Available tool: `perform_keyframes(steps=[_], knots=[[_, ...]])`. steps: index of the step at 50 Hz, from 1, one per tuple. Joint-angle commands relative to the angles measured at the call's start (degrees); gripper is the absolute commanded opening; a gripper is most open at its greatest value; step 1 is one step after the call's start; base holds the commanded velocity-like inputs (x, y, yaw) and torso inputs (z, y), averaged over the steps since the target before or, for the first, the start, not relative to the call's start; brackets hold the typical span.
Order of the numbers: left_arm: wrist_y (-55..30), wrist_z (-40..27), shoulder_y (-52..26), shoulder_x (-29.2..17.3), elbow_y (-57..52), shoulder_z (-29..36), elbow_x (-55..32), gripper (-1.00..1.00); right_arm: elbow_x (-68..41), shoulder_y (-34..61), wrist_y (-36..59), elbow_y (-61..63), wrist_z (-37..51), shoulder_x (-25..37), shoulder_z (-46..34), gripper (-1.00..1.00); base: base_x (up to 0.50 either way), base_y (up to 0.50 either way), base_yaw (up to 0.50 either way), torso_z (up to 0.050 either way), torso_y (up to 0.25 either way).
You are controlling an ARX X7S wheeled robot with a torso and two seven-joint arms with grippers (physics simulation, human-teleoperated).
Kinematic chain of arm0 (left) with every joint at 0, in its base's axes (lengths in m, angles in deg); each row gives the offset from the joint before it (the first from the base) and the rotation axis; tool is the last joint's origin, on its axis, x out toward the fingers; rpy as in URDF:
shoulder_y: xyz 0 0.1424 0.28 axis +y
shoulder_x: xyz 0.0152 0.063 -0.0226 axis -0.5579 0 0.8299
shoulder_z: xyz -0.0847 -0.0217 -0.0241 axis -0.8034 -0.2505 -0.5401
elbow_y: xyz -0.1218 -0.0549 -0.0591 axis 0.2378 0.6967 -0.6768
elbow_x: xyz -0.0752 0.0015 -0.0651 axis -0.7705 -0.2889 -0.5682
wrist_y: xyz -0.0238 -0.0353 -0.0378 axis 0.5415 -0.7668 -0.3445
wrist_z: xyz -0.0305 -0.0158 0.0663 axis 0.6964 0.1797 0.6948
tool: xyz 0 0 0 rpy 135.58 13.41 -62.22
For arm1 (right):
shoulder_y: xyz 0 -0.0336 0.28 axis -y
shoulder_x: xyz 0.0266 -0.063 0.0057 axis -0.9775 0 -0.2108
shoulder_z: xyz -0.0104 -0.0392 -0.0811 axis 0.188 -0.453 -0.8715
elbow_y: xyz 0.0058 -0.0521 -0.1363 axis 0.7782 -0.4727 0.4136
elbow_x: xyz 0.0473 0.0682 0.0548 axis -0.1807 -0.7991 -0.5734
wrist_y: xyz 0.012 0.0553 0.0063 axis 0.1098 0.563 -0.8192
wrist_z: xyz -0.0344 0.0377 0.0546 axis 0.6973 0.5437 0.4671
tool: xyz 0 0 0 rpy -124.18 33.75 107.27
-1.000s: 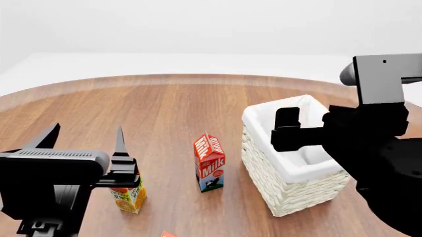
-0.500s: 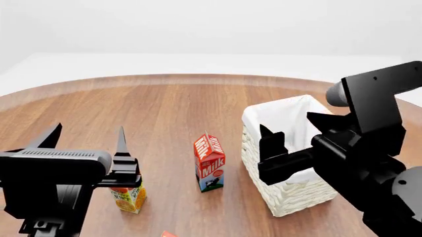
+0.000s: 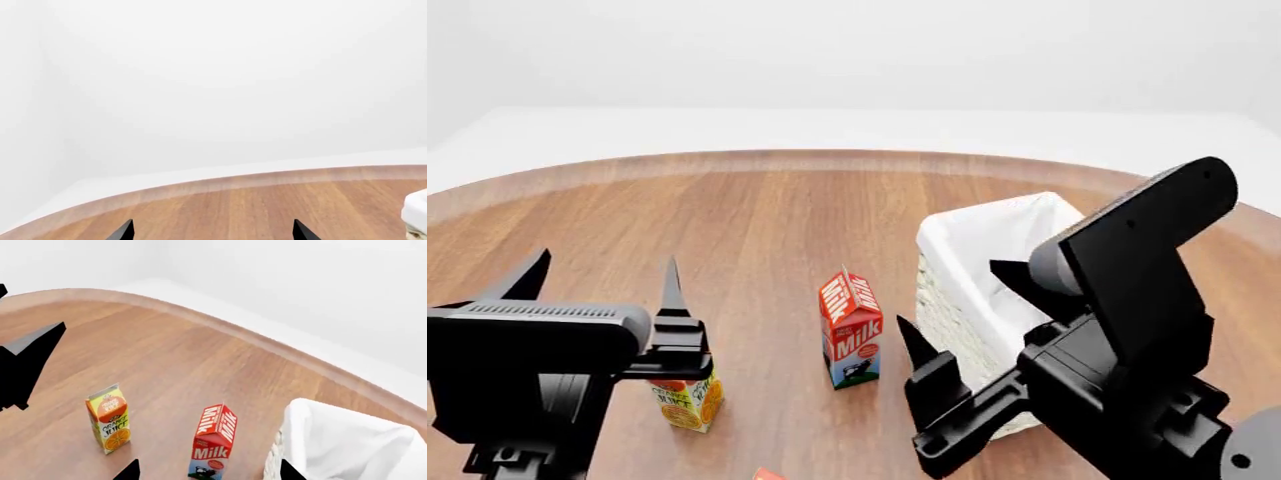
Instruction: Pick up the cream cheese box and the butter, and put them in the basket.
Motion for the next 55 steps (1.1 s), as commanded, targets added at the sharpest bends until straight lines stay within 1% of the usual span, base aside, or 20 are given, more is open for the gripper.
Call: perform_keyframes(steps=[1, 21, 31, 43, 55], knots=[[0.1, -0.2, -0.1, -0.2, -0.1, 0.1, -0.2, 1.0, -1.5, 0.9, 0.7, 2.8, 0.1, -1.0, -1.4, 1.0, 0.0, 0.0, 0.0, 0.0, 0.0], [0.5, -0.3, -0.2, -0.4, 0.0, 0.6, 0.0, 1.0, 0.5, -1.1, 2.9, 4.2, -2.9, -4.1, -3.3, 1.0, 0.0, 0.0, 0.0, 0.0, 0.0], [0.6, -0.4, -0.3, -0.6, 0.1, 0.6, -0.3, 1.0, 1.7, -1.6, 4.7, 4.7, -3.1, -5.4, -5.3, 1.0, 0.0, 0.0, 0.0, 0.0, 0.0], [0.9, -0.6, -0.2, -0.8, 0.0, 0.5, -0.5, 1.0, -0.2, -1.4, 4.7, 6.1, -2.5, -7.2, -7.9, 1.0, 0.0, 0.0, 0.0, 0.0, 0.0], [1.2, -0.8, 0.0, -1.1, 0.0, 0.6, -0.5, 1.0, 1.5, -2.7, 5.9, 8.4, -2.2, -8.8, -9.4, 1.0, 0.0, 0.0, 0.0, 0.0, 0.0]])
